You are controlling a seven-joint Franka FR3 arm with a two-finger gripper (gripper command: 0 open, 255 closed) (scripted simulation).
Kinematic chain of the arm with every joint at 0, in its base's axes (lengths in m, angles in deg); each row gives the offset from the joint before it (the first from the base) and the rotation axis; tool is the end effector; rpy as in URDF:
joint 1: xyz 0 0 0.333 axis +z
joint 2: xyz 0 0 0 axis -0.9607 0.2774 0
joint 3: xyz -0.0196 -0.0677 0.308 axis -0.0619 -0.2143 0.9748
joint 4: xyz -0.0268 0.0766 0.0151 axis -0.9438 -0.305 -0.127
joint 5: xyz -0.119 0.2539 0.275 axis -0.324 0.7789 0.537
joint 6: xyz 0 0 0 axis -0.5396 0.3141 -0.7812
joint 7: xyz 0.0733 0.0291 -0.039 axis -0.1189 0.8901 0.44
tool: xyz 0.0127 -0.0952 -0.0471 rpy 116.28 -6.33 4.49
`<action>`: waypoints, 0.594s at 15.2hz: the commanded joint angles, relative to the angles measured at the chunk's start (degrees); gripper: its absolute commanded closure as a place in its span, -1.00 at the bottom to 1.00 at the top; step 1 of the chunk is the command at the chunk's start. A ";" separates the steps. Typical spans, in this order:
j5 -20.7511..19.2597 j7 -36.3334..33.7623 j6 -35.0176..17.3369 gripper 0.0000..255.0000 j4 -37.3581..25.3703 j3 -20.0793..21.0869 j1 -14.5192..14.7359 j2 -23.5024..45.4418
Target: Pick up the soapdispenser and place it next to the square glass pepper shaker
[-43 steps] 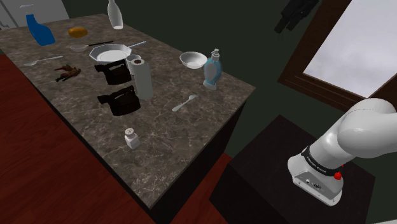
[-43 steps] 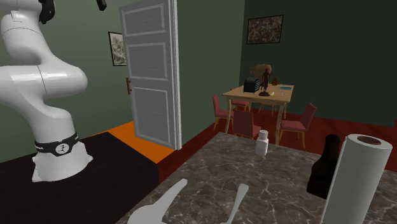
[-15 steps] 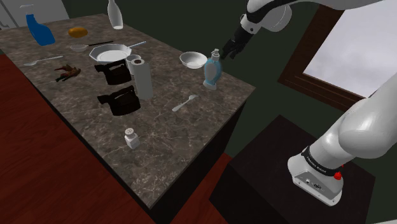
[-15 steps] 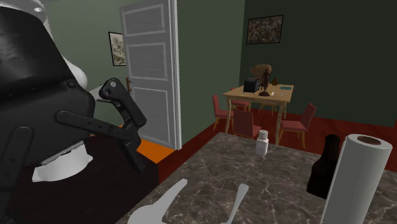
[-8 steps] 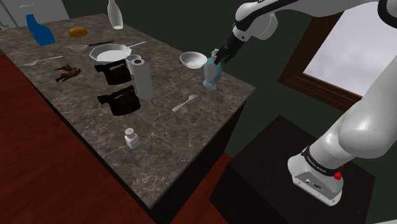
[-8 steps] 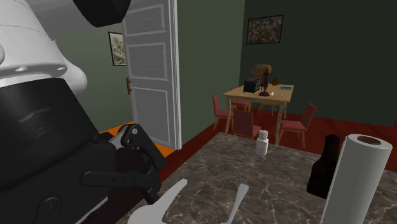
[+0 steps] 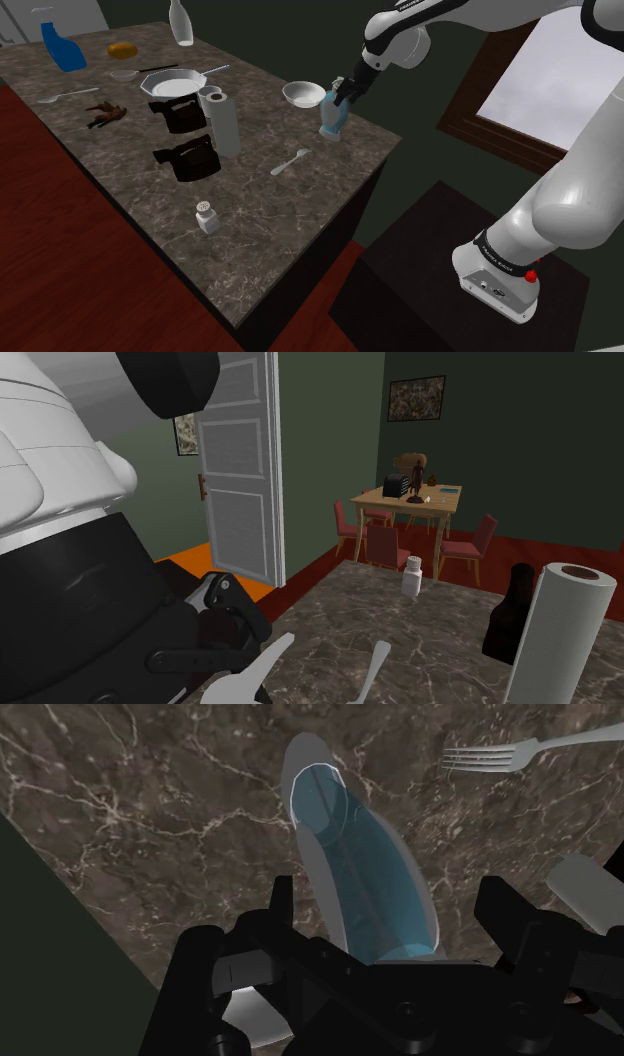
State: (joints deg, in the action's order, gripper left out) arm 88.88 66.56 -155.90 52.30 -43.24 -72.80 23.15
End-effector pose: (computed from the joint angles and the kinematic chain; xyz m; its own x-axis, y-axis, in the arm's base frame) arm 0.5849 -0.0754 0.3556 0.9586 -0.0166 0.2843 0.0561 -0.9677 -0.2458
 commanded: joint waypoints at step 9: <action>-0.01 -0.01 0.02 1.00 -0.05 0.00 0.00 0.03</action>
State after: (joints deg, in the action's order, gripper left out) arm 88.86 66.55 -155.90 52.23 -43.27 -72.82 23.13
